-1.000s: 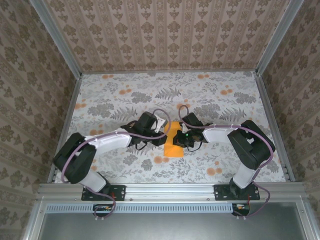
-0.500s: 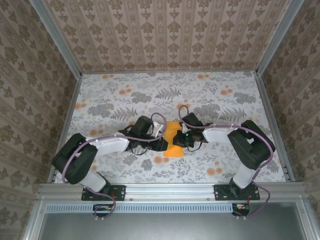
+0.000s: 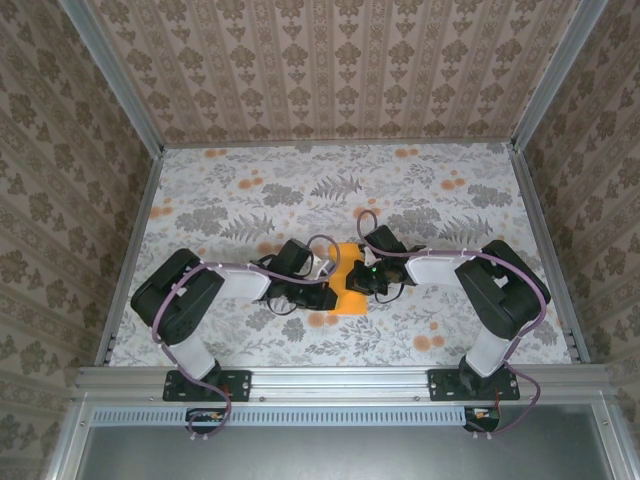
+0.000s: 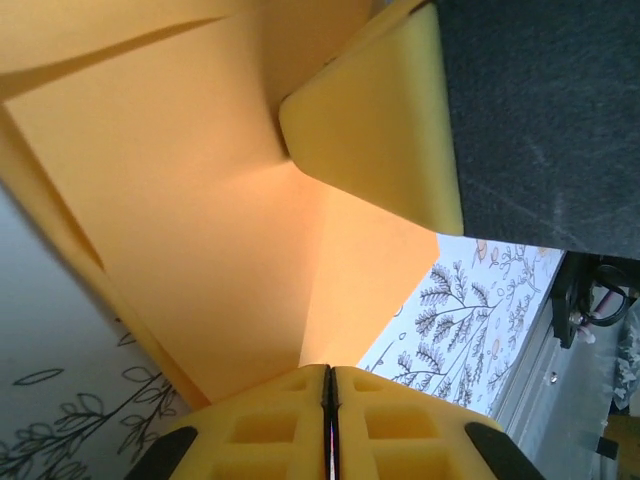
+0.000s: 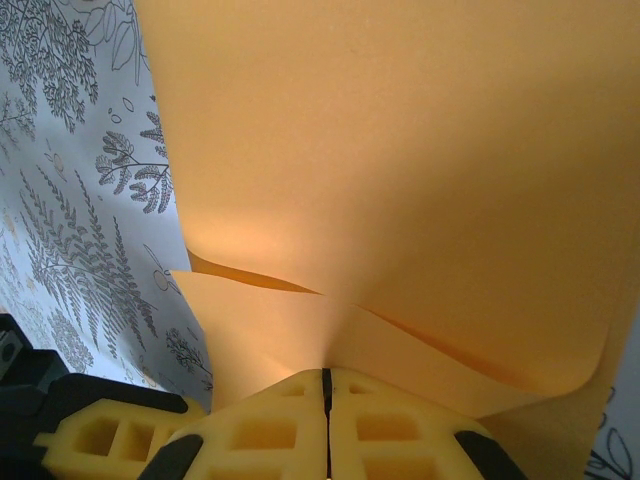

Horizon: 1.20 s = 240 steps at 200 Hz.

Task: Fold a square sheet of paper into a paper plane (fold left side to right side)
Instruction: Fold the triangle a second time at the center of the table.

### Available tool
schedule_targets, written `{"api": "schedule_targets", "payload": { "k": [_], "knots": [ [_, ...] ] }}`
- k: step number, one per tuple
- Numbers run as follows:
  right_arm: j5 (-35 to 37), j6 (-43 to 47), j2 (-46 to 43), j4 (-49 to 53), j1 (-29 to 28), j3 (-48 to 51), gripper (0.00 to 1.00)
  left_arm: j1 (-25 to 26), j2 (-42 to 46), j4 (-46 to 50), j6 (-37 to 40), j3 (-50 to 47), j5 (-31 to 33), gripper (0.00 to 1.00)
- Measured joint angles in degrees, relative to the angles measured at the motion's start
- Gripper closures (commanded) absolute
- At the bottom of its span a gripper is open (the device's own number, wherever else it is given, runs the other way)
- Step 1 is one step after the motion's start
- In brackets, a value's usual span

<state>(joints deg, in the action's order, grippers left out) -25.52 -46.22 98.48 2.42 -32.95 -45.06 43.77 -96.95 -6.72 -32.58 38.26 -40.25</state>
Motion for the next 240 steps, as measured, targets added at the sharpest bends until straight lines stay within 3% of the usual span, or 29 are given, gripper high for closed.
{"api": "schedule_targets", "payload": {
  "k": [111, 144, 193, 240],
  "knots": [
    [0.22, 1.36, 0.17, 3.04, -0.22, -1.31, 0.93, 0.00, 2.03, -2.75, -0.26, -3.76, 1.97, 0.97],
    [0.24, 1.53, 0.28, 3.69, -0.31, -1.73, 0.93, 0.00, 6.32, 0.92, -0.20, -5.86, 2.62, 0.98],
    [0.22, 1.53, 0.50, 4.13, -0.31, -2.05, 0.93, -1.16, 12.59, 6.16, 1.07, -5.22, 2.71, 0.96],
    [0.22, 1.53, 0.55, 4.28, -0.31, -2.16, 0.92, -1.77, 9.27, 6.05, 1.75, -0.85, 1.62, 0.91]
  ]
}}
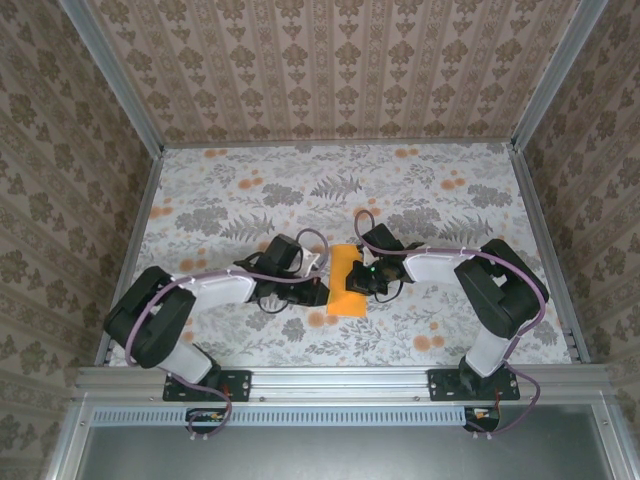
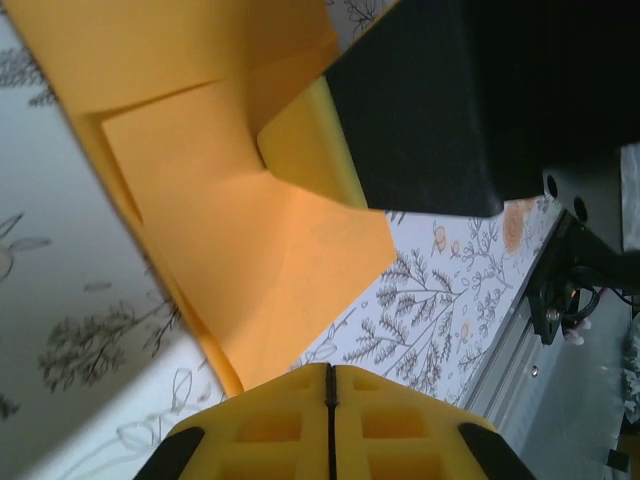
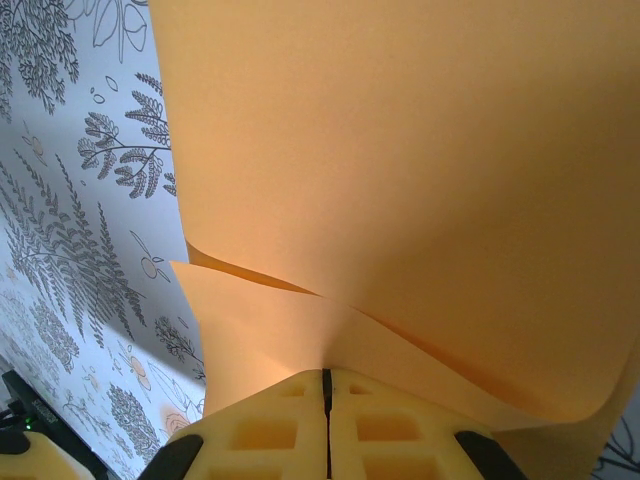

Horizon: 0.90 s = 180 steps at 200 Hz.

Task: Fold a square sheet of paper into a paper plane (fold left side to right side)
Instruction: Fold the triangle a second time at the center of the table.

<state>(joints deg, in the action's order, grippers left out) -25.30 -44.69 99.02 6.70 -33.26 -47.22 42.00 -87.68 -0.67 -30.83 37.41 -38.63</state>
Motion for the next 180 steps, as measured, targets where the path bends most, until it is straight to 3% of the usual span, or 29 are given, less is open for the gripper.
{"api": "schedule_targets", "payload": {
  "k": [81, 148, 180],
  "knots": [
    [-0.17, 0.44, 0.24, 0.44, -0.02, -0.42, 0.93, 1.53, -7.85, -0.85, 0.66, 0.96, 1.29, 0.93],
    [0.28, 3.87, -5.40, 2.43, -0.31, -0.17, 0.94, 3.93, -7.98, 0.68, 1.42, 2.56, 5.53, 0.95],
    [-0.31, 4.33, -6.03, 2.75, -3.04, -0.20, 0.95, 4.22, -7.93, 0.70, 1.53, 2.64, 6.14, 0.95]
  ]
}}
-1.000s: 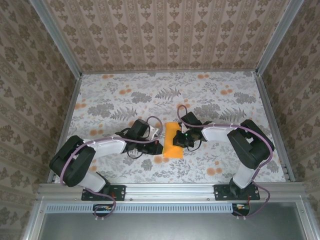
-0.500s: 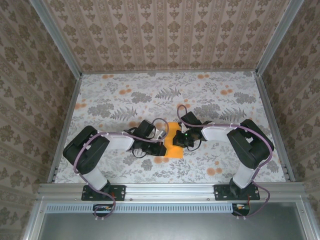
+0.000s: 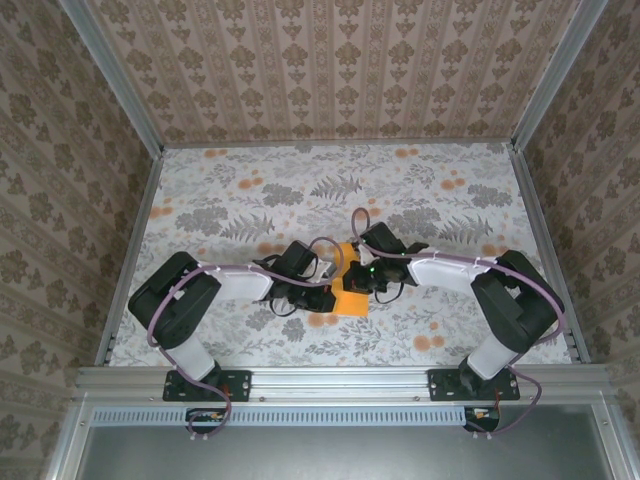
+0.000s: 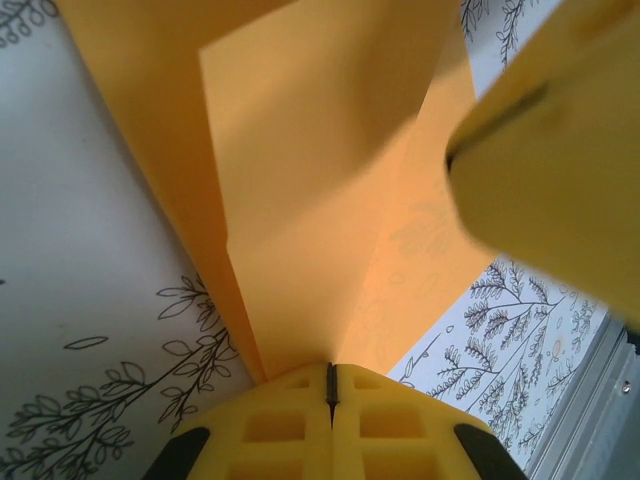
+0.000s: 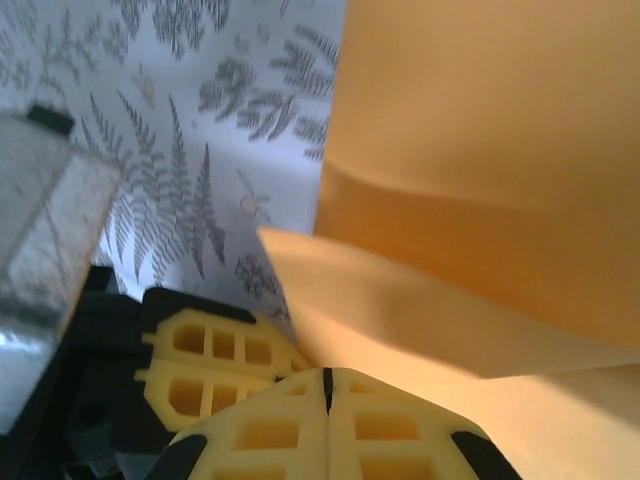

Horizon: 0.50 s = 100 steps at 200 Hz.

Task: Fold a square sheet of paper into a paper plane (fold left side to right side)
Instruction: Fold the triangle a second time at the center of the table.

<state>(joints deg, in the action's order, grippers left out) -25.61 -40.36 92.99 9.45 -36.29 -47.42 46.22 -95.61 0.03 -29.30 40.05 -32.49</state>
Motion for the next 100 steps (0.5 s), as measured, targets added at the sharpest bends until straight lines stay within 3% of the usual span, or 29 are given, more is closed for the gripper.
{"api": "schedule_targets", "payload": {
  "k": [100],
  "knots": [
    [-0.35, 0.87, 5.84, 0.24, -2.23, -0.70, 0.95, 0.33, 0.09, 1.09, 0.61, 0.57, 1.05, 0.96]
  ]
}}
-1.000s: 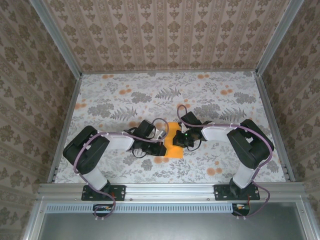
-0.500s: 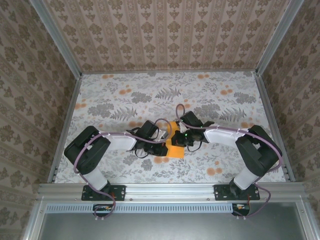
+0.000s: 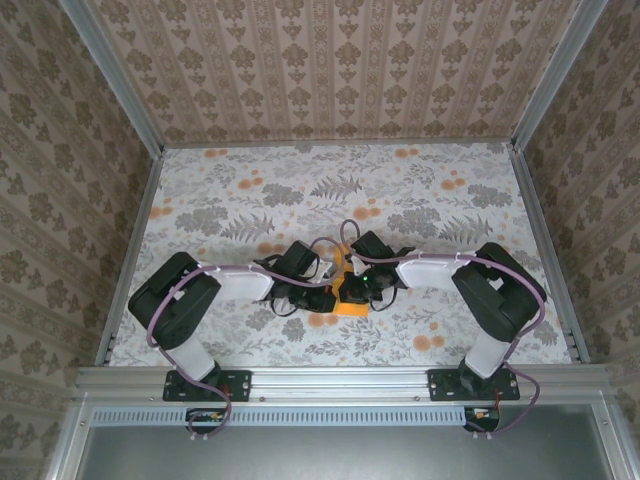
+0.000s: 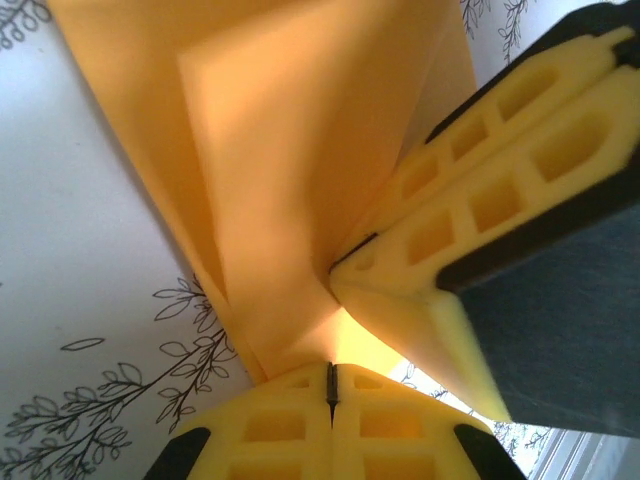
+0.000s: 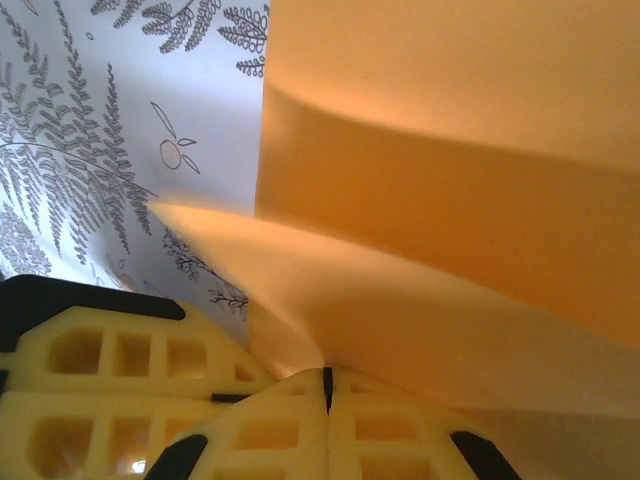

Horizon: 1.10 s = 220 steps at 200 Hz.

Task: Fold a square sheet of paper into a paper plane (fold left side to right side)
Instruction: Fold the triangle a second time at the center of the table.

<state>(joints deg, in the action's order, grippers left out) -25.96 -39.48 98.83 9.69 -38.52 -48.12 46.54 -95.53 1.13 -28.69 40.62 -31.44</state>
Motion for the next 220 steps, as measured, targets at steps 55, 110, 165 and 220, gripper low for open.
{"api": "schedule_targets", "payload": {
  "k": [55, 110, 165, 220],
  "knots": [
    [0.68, 2.29, 0.79, 3.23, 0.00, -1.99, 0.95, 0.26, 0.11, 0.63, 0.48, 0.26, 0.61, 0.96],
    [1.66, 5.35, 0.92, 6.88, 0.92, -3.37, 0.95, 0.37, 0.26, 0.81, 0.87, 0.26, 1.11, 0.97],
    [1.36, 8.04, 0.90, 9.46, 4.37, -3.72, 0.95, 0.35, 0.28, 0.33, 0.90, 0.24, 1.66, 0.97],
    [-0.04, 10.86, 0.85, 11.78, 10.10, -3.72, 0.95, 0.35, 0.28, -0.76, 0.90, 0.22, 2.89, 0.97]
  ]
}}
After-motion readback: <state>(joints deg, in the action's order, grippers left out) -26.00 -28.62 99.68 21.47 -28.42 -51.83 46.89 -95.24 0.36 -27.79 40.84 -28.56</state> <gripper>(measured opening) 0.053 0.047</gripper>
